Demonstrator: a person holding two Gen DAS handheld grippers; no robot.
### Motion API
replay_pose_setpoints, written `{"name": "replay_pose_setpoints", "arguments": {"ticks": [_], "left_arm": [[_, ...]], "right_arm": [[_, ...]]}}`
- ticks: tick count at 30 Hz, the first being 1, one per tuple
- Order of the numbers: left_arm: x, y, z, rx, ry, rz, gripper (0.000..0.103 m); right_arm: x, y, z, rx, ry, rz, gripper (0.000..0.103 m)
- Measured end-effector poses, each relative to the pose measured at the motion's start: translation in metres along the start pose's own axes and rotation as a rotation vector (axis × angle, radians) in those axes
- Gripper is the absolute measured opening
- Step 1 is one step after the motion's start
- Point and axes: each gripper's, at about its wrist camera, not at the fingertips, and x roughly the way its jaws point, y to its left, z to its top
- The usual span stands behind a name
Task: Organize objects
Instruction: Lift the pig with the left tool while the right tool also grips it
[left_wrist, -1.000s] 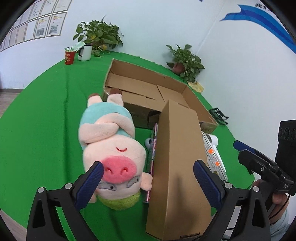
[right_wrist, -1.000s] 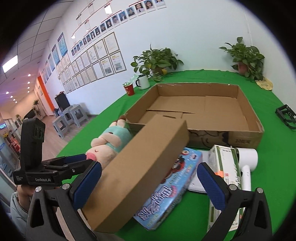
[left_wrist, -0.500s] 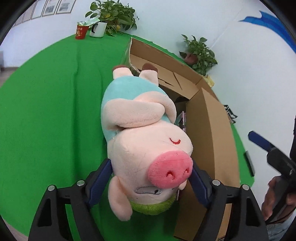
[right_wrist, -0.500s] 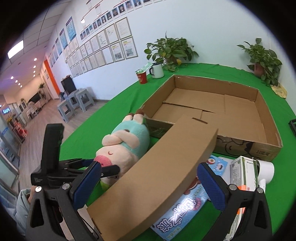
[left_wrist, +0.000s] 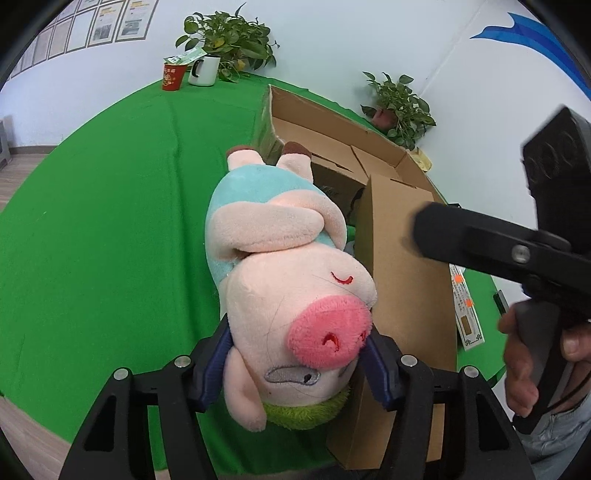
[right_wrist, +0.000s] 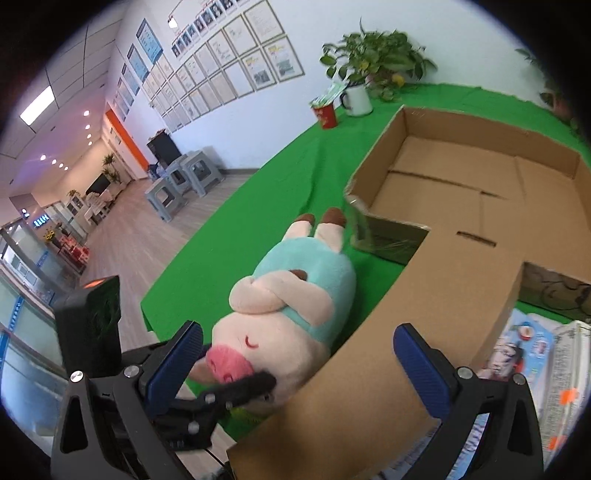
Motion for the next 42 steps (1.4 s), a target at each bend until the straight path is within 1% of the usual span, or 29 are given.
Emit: {"name": "replay_pose_setpoints", "arguments": {"ticks": [3, 6, 9, 10, 12, 13, 17, 21, 25, 26, 29, 31, 37, 42], "left_arm": [[-0.012, 0.004, -0.008, -0.012, -0.009, 0.003, 0.06], [-0.025, 0.012, -0.014, -0.029, -0.026, 0.004, 0.06], [-0.038, 0.014, -0.021, -0.023, -0.045, 0.011, 0.06], [-0.039, 0.015, -0.023, -0.022, -0.045, 0.01, 0.059], [-0.04, 0.015, -0.028, -0.021, -0.044, 0.005, 0.059], [-0.04, 0.015, -0.029, -0.019, -0.042, 0.008, 0.059], [-0.041, 0.015, -0.031, -0.021, -0.038, 0.003, 0.058], [-0.04, 0.014, -0.033, -0.015, -0.038, 0.014, 0.057], [-0.042, 0.01, -0.035, -0.007, -0.043, 0.023, 0.056], [-0.041, 0.008, -0.032, 0.0, -0.047, 0.032, 0.056], [-0.046, -0.002, -0.032, 0.037, -0.07, 0.069, 0.056], [-0.05, -0.008, -0.03, 0.052, -0.088, 0.074, 0.056], [-0.059, -0.031, -0.01, 0.123, -0.148, 0.086, 0.056], [-0.06, -0.059, 0.02, 0.199, -0.195, 0.076, 0.056]], "right_arm": [[0.02, 0.015, 0.003, -0.027, 0.064, 0.01, 0.102], [0.032, 0.025, 0.003, -0.044, 0.106, 0.023, 0.1], [0.043, 0.03, -0.002, -0.054, 0.149, 0.015, 0.095], [0.043, 0.033, -0.004, -0.06, 0.148, 0.015, 0.095], [0.045, 0.037, -0.007, -0.052, 0.163, 0.044, 0.092], [0.048, 0.04, -0.009, -0.055, 0.174, 0.053, 0.089], [0.051, 0.048, -0.016, -0.078, 0.178, 0.029, 0.087], [0.05, 0.049, -0.022, -0.073, 0.16, 0.023, 0.08], [0.047, 0.05, -0.025, -0.091, 0.135, 0.008, 0.069], [0.045, 0.051, -0.026, -0.098, 0.128, 0.007, 0.066], [0.04, 0.051, -0.024, -0.111, 0.102, 0.012, 0.06], [0.036, 0.053, -0.022, -0.121, 0.069, 0.015, 0.059], [0.016, 0.058, -0.012, -0.128, -0.038, 0.019, 0.056], [-0.009, 0.049, 0.003, -0.12, -0.14, -0.007, 0.055]]}}
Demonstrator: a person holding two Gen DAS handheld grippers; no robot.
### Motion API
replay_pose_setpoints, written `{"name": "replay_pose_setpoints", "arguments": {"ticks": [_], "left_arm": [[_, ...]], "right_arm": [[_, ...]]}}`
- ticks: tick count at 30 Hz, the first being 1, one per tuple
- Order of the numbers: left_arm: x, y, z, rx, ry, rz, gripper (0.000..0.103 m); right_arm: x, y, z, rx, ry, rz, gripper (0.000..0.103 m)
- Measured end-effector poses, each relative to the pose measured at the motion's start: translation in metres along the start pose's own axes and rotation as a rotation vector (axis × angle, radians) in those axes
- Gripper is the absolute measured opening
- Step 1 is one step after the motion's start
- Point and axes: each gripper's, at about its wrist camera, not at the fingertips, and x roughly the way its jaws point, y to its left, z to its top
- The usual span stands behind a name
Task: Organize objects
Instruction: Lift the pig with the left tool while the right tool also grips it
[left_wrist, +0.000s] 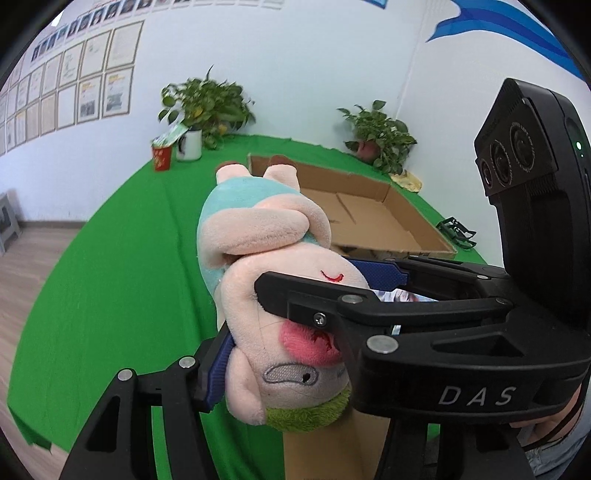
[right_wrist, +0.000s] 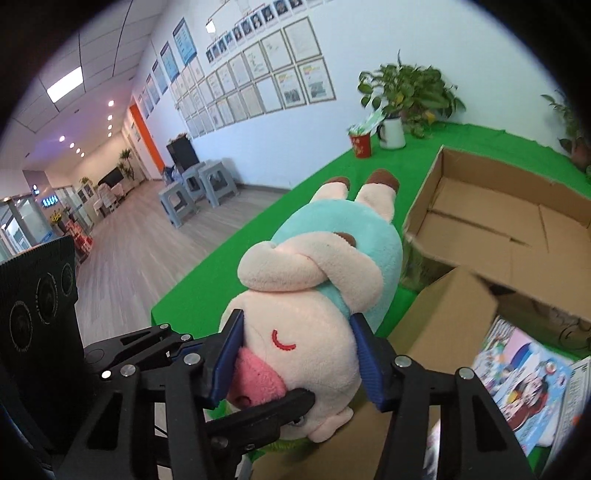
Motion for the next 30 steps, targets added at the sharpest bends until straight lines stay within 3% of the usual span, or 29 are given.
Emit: {"name": "replay_pose_setpoints", "arguments": {"ticks": [9, 17, 24, 30], "left_arm": [[0.016, -0.038, 0.078, 0.103, -0.083, -0.054, 0.056], [0.044, -0.059, 0.148, 0.135, -0.103, -0.086, 0.056], [0.088, -0.057, 0.2, 0.122, -0.05, -0.097, 0.056], [0.155, -0.04, 0.222, 0.067, 0.052, -0.087, 0.056]], "right_arm": [[-0.034, -0.029, 0.051, -0.008, -0.143, -0.093, 0.055], [-0.043, -0.051, 0.086, -0.015, -0.191, -0.141, 0.054], [-0.023, -0.076, 0.115, -0.012, -0.159, -0.164, 0.054], [0.017, -0.107, 0.127, 0.004, -0.079, -0.171, 0.051]]}}
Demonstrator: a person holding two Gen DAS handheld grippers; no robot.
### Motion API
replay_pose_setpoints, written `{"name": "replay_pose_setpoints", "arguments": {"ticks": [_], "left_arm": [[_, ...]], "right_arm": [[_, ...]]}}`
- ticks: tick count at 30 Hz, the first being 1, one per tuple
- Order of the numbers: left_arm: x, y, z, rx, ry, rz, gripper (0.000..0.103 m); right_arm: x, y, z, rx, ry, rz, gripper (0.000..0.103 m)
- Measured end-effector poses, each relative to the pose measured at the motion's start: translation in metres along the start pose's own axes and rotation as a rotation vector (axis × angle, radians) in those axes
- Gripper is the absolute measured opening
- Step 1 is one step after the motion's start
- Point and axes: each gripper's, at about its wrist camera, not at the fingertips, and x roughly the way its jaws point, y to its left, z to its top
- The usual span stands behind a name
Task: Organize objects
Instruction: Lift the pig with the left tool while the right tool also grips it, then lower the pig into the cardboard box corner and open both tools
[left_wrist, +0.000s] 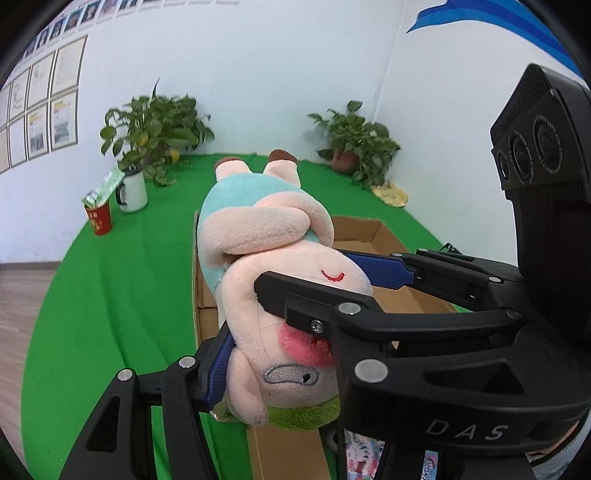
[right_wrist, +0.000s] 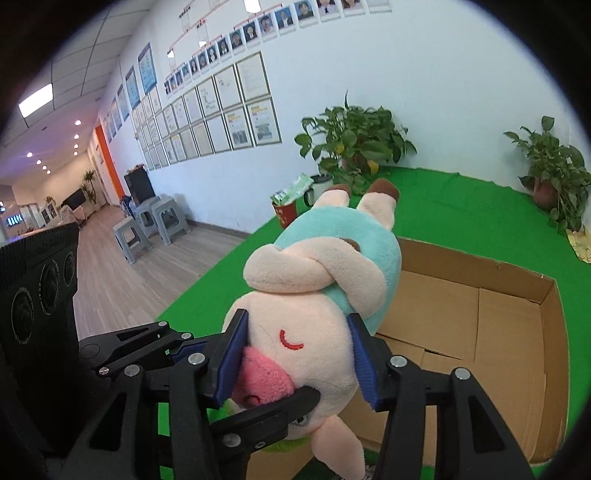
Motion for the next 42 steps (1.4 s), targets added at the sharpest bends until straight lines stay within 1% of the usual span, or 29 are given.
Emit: {"name": "replay_pose_setpoints", "arguments": {"ticks": [1, 2, 4, 6, 9, 12, 15, 17, 18, 20, 22, 23, 25, 26, 27, 28, 30, 31, 33, 35, 36, 37, 38, 39, 42], "left_arm": [[0.014, 0.005, 0.002, -0.013, 0.018, -0.001, 0.056], [0.023, 0.011, -0.003, -0.024, 0.033, -0.001, 0.056], [0.05, 0.024, -0.004, -0.075, 0.08, -0.01, 0.056], [0.071, 0.033, -0.014, -0.103, 0.116, -0.009, 0.056], [0.097, 0.046, -0.028, -0.113, 0.164, 0.015, 0.056], [0.112, 0.054, -0.035, -0.123, 0.198, 0.03, 0.056], [0.121, 0.06, -0.044, -0.114, 0.207, 0.051, 0.056], [0.118, 0.061, -0.056, -0.106, 0.206, 0.063, 0.056], [0.119, 0.06, -0.057, -0.099, 0.2, 0.067, 0.056], [0.119, 0.056, -0.061, -0.085, 0.193, 0.078, 0.056], [0.118, 0.053, -0.066, -0.078, 0.188, 0.089, 0.056], [0.116, 0.053, -0.068, -0.085, 0.187, 0.088, 0.056], [0.11, 0.051, -0.069, -0.093, 0.186, 0.088, 0.056], [0.108, 0.05, -0.07, -0.094, 0.184, 0.088, 0.056], [0.107, 0.05, -0.071, -0.091, 0.183, 0.089, 0.056], [0.105, 0.049, -0.072, -0.093, 0.183, 0.089, 0.056], [0.1, 0.048, -0.076, -0.103, 0.182, 0.089, 0.056], [0.098, 0.047, -0.078, -0.103, 0.18, 0.089, 0.056], [0.095, 0.046, -0.08, -0.103, 0.176, 0.089, 0.056], [0.092, 0.045, -0.082, -0.108, 0.171, 0.087, 0.056], [0.092, 0.044, -0.083, -0.109, 0.171, 0.088, 0.056], [0.091, 0.043, -0.083, -0.11, 0.171, 0.091, 0.056], [0.09, 0.043, -0.084, -0.111, 0.17, 0.092, 0.056], [0.089, 0.042, -0.085, -0.109, 0.169, 0.095, 0.056], [0.086, 0.04, -0.087, -0.107, 0.16, 0.099, 0.057]], "right_arm": [[0.01, -0.005, -0.001, 0.003, 0.027, 0.0, 0.051], [0.022, -0.011, -0.001, 0.013, 0.05, 0.002, 0.051], [0.042, -0.02, -0.004, 0.024, 0.09, 0.003, 0.051], [0.062, -0.029, -0.009, 0.036, 0.127, 0.011, 0.051], [0.089, -0.044, -0.022, 0.094, 0.168, 0.047, 0.051], [0.102, -0.048, -0.033, 0.118, 0.186, 0.073, 0.051], [0.109, -0.048, -0.041, 0.139, 0.202, 0.083, 0.051], [0.11, -0.052, -0.044, 0.168, 0.204, 0.113, 0.053], [0.11, -0.055, -0.045, 0.183, 0.205, 0.132, 0.055], [0.106, -0.06, -0.046, 0.205, 0.202, 0.16, 0.062], [0.096, -0.068, -0.047, 0.228, 0.205, 0.183, 0.062], [0.086, -0.073, -0.048, 0.231, 0.191, 0.178, 0.062], [0.054, -0.09, -0.052, 0.226, 0.138, 0.121, 0.063], [0.037, -0.101, -0.055, 0.226, 0.117, 0.083, 0.065], [0.015, -0.116, -0.063, 0.231, 0.093, 0.019, 0.067], [0.0, -0.129, -0.072, 0.236, 0.083, -0.05, 0.071], [-0.021, -0.15, -0.092, 0.239, 0.097, -0.19, 0.073], [-0.028, -0.161, -0.104, 0.253, 0.121, -0.243, 0.073], [-0.037, -0.177, -0.13, 0.285, 0.172, -0.29, 0.073], [-0.043, -0.183, -0.146, 0.281, 0.185, -0.344, 0.072], [-0.045, -0.186, -0.151, 0.286, 0.189, -0.354, 0.069], [-0.047, -0.187, -0.155, 0.275, 0.175, -0.372, 0.057], [-0.048, -0.186, -0.155, 0.267, 0.179, -0.397, 0.048], [-0.05, -0.187, -0.156, 0.264, 0.184, -0.412, 0.046], [-0.054, -0.187, -0.158, 0.266, 0.185, -0.414, 0.04]]}}
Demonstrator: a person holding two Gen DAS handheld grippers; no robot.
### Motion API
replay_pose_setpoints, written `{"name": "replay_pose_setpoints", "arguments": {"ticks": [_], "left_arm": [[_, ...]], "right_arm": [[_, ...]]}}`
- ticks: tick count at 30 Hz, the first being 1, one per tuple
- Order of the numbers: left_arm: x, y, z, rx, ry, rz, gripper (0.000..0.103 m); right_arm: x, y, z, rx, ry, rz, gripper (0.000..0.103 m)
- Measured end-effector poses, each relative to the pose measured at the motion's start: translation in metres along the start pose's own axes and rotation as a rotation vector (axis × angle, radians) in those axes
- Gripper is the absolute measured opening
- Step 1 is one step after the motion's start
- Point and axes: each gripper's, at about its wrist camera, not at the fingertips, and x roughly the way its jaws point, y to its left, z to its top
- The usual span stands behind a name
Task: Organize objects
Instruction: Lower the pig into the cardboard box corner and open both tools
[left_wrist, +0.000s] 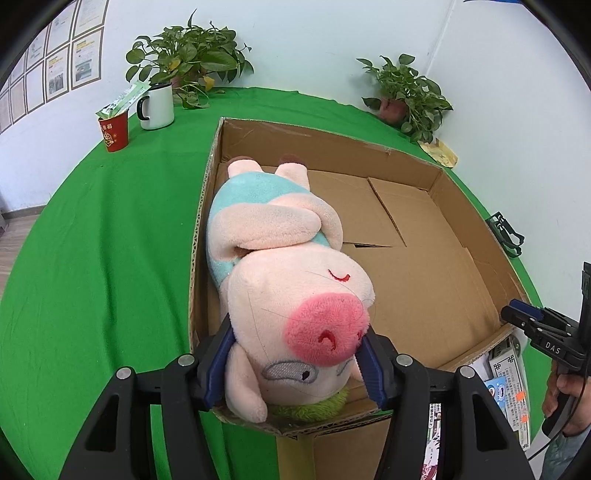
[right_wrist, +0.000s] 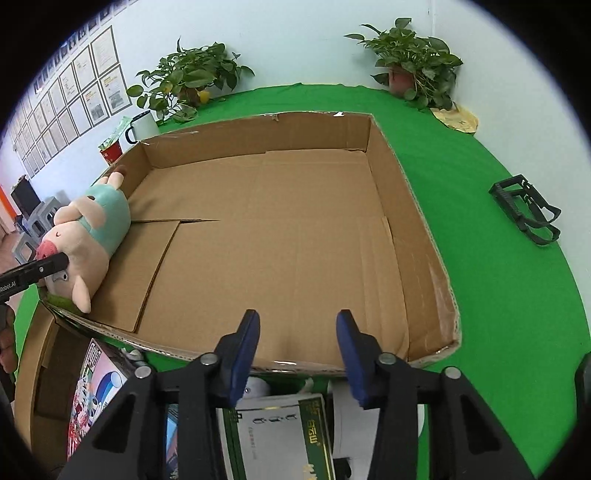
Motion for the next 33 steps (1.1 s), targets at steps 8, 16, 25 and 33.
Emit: {"name": "replay_pose_setpoints", "arguments": {"ticks": [8, 16, 25, 33], "left_arm": [[-0.007, -0.008, -0.008, 0.018, -0.018, 0.032, 0.066], [-0.083, -0.039, -0.029, 0.137, -0.232, 0.122, 0.09], [-0.17, -0.108, -0.079, 0.207, -0.414, 0.154, 0.103], [-0.187, -0.152, -0.119, 0.186, -0.425, 0.17, 0.103]], "right_arm": [[-0.003, 0.006, -0.005, -0.016, -0.008, -0.013, 0.036], [-0.032, 0.025, -0.015, -0.042, -0.147, -0.055, 0.097], [-0.067, 0.062, -0.043, -0.107, -0.233, 0.016, 0.102], [-0.098, 0.065, -0.06, -0.101, -0.287, 0.045, 0.102]]}}
